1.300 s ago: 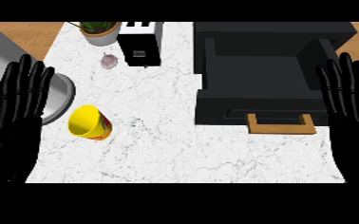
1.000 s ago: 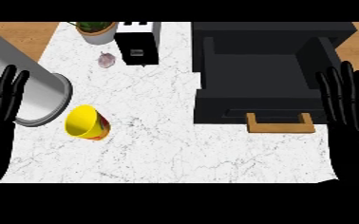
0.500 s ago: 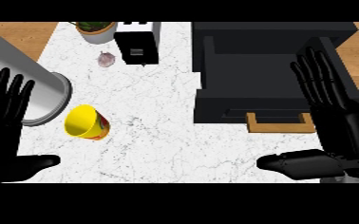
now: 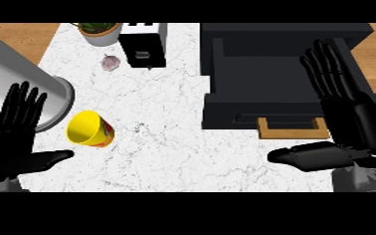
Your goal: Pick up the cup, place it into the drawer and close the drawer
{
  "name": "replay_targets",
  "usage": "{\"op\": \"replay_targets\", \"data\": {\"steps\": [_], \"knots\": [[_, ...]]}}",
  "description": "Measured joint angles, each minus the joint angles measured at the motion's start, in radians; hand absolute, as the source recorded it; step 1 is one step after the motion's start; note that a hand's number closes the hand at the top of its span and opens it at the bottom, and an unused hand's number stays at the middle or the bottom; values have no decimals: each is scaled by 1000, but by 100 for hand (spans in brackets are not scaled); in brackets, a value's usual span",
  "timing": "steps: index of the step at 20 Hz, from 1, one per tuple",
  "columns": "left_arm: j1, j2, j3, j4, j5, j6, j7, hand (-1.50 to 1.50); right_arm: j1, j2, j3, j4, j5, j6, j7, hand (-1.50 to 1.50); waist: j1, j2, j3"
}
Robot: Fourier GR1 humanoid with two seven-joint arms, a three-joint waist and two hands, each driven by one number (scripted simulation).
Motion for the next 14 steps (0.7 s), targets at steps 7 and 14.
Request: {"op": "replay_targets", "data": {"steps": [7,14], "knots": [[-31,25,32,239,-55,-25,-136,-150,-13,-3,-23,15,4,8,-20,-150,-2,0,0],[-91,55,52,545,-114,-49,-323,-150,-48,-20,-59,23,-30,25,3,-150,-3,0,0]]}}
